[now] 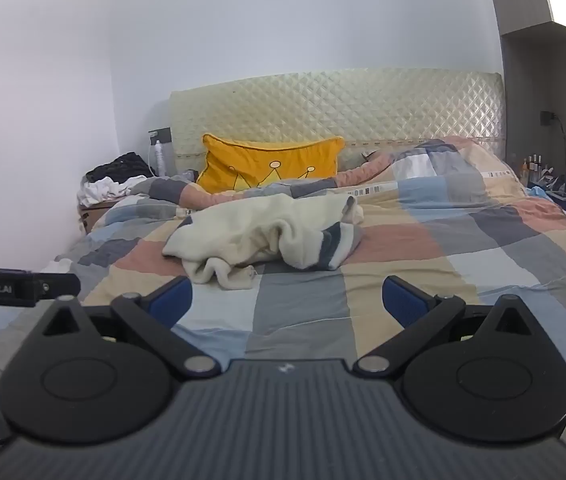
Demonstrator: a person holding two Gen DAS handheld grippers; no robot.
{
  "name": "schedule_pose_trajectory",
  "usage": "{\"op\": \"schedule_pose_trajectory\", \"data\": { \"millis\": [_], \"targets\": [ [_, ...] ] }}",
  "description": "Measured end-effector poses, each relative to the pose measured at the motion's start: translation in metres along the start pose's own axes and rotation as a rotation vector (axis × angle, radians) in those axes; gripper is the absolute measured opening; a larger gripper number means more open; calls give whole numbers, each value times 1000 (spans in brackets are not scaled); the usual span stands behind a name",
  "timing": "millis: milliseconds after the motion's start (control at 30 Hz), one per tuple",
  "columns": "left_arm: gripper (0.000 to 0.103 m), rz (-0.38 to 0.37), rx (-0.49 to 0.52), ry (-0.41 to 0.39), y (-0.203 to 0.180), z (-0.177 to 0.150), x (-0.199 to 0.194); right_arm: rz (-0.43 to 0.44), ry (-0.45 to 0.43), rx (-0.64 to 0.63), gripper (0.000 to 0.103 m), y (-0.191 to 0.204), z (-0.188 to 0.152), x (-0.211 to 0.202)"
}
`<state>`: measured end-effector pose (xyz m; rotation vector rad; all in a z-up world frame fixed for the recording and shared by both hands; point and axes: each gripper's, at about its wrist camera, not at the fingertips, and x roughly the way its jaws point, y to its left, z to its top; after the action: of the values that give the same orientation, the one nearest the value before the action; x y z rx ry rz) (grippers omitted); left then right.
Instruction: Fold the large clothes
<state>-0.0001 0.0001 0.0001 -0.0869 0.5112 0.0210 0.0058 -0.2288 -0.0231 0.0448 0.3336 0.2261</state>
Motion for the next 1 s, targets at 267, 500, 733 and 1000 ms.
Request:
{"op": "schedule_pose_trajectory", "data": {
  "millis": [267, 500, 733, 1000],
  "targets": [
    [103, -7, 5, -5, -1, 0, -1, 11, 7, 15, 103, 1, 0, -1],
    [103, 2, 6, -20, 1, 0, 0, 15, 5, -2, 103, 3, -3, -1],
    [103, 1, -7, -6, 0, -1, -3, 17, 5, 1, 103, 5, -4, 1],
    [103, -1, -5, -6, 0, -1, -1, 10, 3, -12, 103, 9, -5, 1]
  ]
}}
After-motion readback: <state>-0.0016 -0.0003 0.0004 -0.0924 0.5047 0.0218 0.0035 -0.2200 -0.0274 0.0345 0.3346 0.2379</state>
